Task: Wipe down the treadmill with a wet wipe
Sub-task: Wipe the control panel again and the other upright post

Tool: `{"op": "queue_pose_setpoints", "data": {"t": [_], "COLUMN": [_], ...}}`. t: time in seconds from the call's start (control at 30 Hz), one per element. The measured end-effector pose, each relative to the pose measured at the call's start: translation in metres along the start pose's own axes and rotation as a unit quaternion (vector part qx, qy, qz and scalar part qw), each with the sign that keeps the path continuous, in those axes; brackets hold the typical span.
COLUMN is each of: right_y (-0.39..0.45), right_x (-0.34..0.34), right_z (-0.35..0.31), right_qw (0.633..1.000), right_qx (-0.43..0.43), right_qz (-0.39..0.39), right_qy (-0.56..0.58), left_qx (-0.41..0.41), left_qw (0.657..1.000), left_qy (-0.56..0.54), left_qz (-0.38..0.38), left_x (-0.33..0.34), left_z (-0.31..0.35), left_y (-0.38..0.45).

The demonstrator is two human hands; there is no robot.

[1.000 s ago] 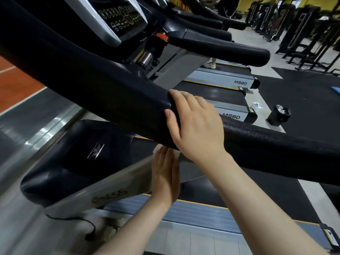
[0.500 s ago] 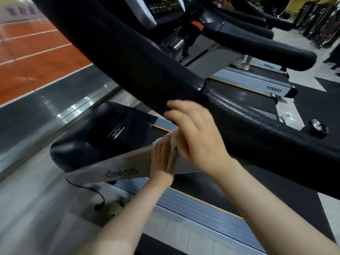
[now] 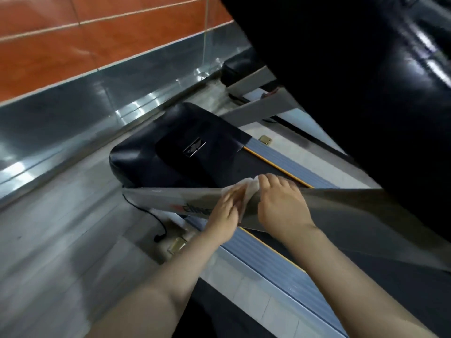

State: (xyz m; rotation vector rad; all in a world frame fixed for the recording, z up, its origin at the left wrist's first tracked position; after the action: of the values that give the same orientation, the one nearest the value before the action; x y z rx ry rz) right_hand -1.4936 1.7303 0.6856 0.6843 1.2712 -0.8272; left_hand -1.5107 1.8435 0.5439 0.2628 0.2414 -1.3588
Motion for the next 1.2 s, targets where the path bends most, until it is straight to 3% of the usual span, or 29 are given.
{"op": "queue_pose_setpoints", "data": {"t": [0.1,0.27,0.37,0.5,0.63,0.77,0.83,1.0,1.1,1.2], "right_y": [0.037,0.080,0.103,0.131,0.153,0.173,0.188,0.233,0.258,0.272], "right_x": [0.017,0.064,0.090,0.116,0.141,0.173,0.194,0.247,0.261,0.272], "right_z": [-0.029,-0.090,-0.118,-0.129,-0.136,-0.157,-0.182,-0.224,-0.230,-0.249], "right_qw": [0.998,0.995,0.992,0.990,0.983,0.983,0.984,0.967,0.953,0.944], "right_qx": [0.015,-0.003,-0.011,0.040,0.077,0.025,-0.008,-0.028,-0.004,-0.010], "right_qz": [-0.067,-0.099,-0.120,-0.138,-0.168,-0.180,-0.180,-0.246,-0.283,-0.301], "right_qy": [0.010,-0.018,-0.029,-0.009,-0.011,-0.029,-0.004,0.060,0.111,0.133], "left_qx": [-0.011,-0.088,0.014,0.032,-0.026,-0.025,-0.069,-0.212,-0.179,-0.220], "left_qw": [0.998,0.993,0.996,0.995,0.999,0.999,0.996,0.963,0.975,0.971], "left_qy": [0.006,0.038,0.060,-0.029,-0.008,0.021,0.020,-0.010,0.054,0.086], "left_qz": [-0.065,-0.067,-0.057,-0.085,-0.019,0.044,0.050,0.167,0.123,0.038], "left_x": [-0.040,-0.091,-0.097,-0.093,-0.105,-0.130,-0.135,-0.130,-0.147,-0.181], "left_z": [-0.042,-0.123,-0.129,-0.145,-0.208,-0.280,-0.306,-0.345,-0.367,-0.403], "left_y": [0.030,0.056,0.057,0.053,0.058,0.079,0.090,0.106,0.115,0.131]}}
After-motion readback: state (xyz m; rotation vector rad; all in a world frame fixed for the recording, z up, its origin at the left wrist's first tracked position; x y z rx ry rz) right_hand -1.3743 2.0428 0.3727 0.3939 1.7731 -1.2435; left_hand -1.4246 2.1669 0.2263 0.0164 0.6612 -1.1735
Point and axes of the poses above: each hand's wrist, its own y-axis towards the middle knuckle, its own x-axis out of the palm, z = x × y, the point moved 2 cm from there along y, towards the middle knuckle, and after that the axes turned 3 degrees about z, right-handed, at the moved point
